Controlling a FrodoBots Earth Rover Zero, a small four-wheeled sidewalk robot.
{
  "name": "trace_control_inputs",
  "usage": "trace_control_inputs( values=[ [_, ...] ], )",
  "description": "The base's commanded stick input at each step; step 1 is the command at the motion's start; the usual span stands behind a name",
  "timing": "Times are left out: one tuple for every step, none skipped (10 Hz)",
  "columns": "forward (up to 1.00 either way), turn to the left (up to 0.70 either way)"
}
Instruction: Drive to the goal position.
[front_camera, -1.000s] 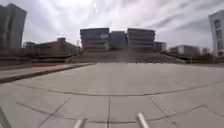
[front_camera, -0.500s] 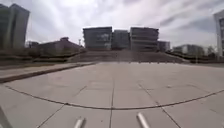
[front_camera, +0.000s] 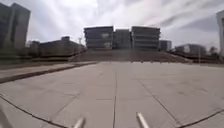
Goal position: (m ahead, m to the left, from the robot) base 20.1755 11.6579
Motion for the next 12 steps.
trace_control_inputs(
  values=[
    [1.0,0.0],
    [1.0,0.0],
    [1.0,0.0],
    [1.0,0.0],
    [1.0,0.0],
    [1.0,0.0],
    [1.0,0.0],
    [1.0,0.0],
    [1.0,0.0],
    [1.0,0.0],
    [1.0,0.0],
    [1.0,0.0]
  ],
)
